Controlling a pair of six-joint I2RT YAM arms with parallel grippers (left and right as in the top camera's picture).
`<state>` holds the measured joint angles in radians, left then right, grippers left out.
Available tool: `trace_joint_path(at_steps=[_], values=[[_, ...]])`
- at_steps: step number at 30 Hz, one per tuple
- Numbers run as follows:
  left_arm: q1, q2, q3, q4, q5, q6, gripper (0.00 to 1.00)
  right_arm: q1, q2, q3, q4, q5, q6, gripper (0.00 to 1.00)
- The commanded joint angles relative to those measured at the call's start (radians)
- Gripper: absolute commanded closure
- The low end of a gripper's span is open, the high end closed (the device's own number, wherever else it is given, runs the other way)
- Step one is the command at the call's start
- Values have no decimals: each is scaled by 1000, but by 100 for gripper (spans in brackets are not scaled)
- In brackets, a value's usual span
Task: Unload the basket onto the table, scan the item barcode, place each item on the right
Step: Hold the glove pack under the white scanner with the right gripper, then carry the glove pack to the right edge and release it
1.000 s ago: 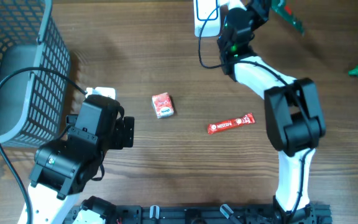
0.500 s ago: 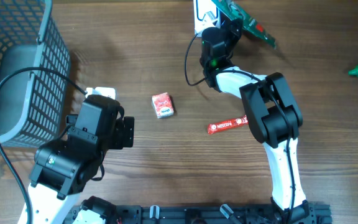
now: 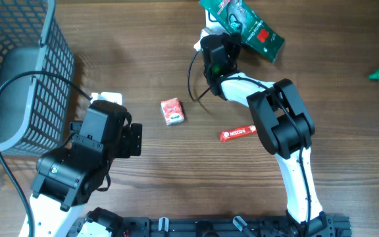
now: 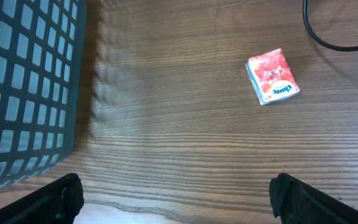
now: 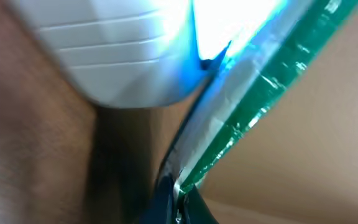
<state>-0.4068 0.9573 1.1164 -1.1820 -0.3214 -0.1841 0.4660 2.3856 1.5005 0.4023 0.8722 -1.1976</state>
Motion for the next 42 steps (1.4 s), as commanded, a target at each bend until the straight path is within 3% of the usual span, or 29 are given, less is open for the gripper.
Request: trace_joint_path(at_steps=[1, 11, 17, 26, 37, 42], values=[[-1, -2, 0, 3, -9, 12, 0, -3, 19, 14, -65, -42, 20, 96], [-1, -2, 0, 3, -9, 12, 0, -3, 62, 14, -65, -21, -9, 96], [-1, -2, 0, 3, -9, 12, 0, -8, 57, 14, 106, 49, -64, 96], [-1, -2, 0, 3, -9, 12, 0, -90, -174, 14, 62, 52, -49, 96], [-1, -2, 0, 3, -9, 12, 0, -373, -368, 14, -353, 75, 310, 96], [-1, -2, 0, 3, -9, 12, 0, -486, -368, 13, -625, 75, 642, 96]])
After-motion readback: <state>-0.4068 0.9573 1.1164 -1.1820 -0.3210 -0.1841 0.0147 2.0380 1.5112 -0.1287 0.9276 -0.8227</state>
